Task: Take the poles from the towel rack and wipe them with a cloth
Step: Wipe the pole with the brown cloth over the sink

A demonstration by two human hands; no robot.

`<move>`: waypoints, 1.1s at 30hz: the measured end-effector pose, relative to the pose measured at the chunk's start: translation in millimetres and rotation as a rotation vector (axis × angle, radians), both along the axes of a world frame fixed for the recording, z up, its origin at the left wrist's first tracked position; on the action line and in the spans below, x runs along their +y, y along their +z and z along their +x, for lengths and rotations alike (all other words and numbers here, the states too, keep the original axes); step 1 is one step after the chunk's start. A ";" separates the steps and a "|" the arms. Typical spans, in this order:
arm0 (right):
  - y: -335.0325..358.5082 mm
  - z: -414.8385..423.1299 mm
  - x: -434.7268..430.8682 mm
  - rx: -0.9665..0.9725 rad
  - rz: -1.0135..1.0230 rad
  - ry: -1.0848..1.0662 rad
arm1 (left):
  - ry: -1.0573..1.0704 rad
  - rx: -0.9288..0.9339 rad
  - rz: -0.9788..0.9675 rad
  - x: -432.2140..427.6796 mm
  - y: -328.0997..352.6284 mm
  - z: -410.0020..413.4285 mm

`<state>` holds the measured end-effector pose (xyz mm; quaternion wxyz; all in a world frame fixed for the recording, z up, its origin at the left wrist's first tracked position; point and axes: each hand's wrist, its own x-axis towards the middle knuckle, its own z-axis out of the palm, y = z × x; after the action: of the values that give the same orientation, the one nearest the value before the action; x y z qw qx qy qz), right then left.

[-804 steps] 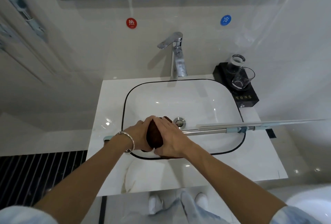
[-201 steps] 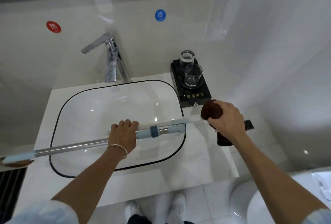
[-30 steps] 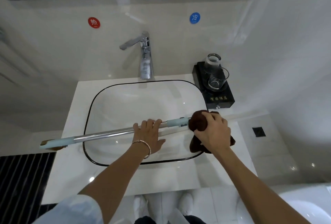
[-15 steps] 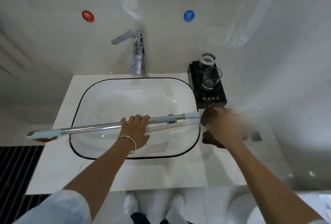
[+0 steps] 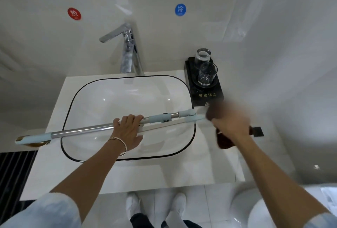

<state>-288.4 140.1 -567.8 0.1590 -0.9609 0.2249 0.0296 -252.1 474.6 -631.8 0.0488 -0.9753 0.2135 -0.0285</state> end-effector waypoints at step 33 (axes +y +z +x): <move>5.4 1.5 -73.2 0.117 -0.004 -0.145 | -0.025 0.007 -0.059 21.8 -0.3 3.4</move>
<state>-286.9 66.9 -562.4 0.1452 -0.9391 0.3027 0.0735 -248.7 496.4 -632.1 0.0190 -0.9737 0.2247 -0.0321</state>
